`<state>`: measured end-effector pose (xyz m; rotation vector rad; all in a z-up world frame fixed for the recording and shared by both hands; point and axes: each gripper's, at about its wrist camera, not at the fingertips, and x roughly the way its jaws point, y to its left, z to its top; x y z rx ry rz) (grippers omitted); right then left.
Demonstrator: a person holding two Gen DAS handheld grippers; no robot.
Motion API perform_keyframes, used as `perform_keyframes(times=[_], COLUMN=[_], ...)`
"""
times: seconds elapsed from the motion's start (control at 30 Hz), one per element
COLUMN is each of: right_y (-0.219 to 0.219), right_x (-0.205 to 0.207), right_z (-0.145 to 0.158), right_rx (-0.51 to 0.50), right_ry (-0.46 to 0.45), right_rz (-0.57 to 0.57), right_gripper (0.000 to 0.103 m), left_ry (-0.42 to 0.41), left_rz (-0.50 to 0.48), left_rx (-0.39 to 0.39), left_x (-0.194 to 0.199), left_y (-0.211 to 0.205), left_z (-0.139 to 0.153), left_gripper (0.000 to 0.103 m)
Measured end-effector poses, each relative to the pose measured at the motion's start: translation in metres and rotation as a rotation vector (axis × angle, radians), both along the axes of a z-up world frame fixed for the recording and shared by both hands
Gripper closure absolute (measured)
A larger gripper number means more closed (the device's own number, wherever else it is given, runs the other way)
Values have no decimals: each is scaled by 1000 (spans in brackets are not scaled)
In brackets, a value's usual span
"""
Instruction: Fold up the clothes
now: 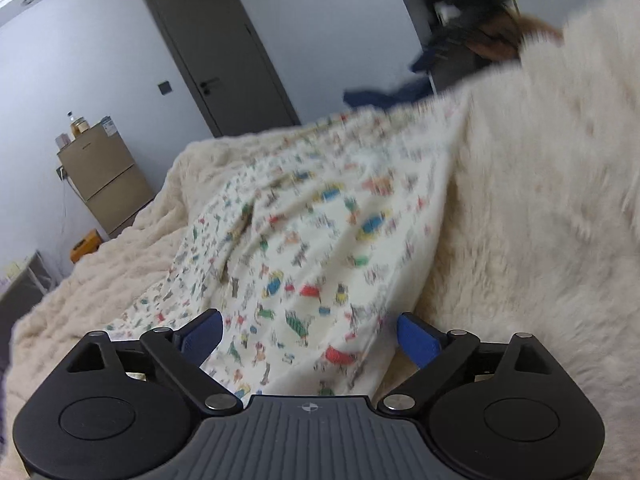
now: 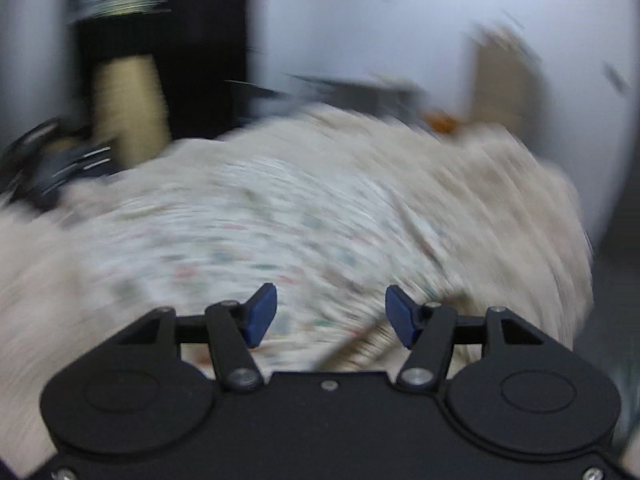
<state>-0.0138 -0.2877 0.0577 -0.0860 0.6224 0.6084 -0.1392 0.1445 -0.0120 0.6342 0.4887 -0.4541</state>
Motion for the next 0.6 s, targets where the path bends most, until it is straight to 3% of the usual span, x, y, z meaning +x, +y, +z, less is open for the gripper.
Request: perform_keyframes(times=[0.23, 0.33, 0.4, 0.47, 0.6], right_y=[12, 14, 19, 20, 8], right_x=[73, 77, 78, 78, 79], right_z=[-49, -62, -67, -69, -67], right_rx=[106, 92, 70, 74, 135], right_ry=[142, 167, 163, 154, 139], right_rz=[-234, -252, -245, -247, -252], right_gripper=[44, 44, 50, 70, 79], left_ry=[36, 40, 39, 38, 44], left_rz=[74, 78, 79, 80, 81], left_rx=[65, 69, 68, 67, 64], left_x=[8, 8, 9, 9, 11], left_y=[-8, -6, -5, -3, -3], left_z=[-10, -13, -14, -14, -16], left_gripper=[5, 5, 4, 4, 4])
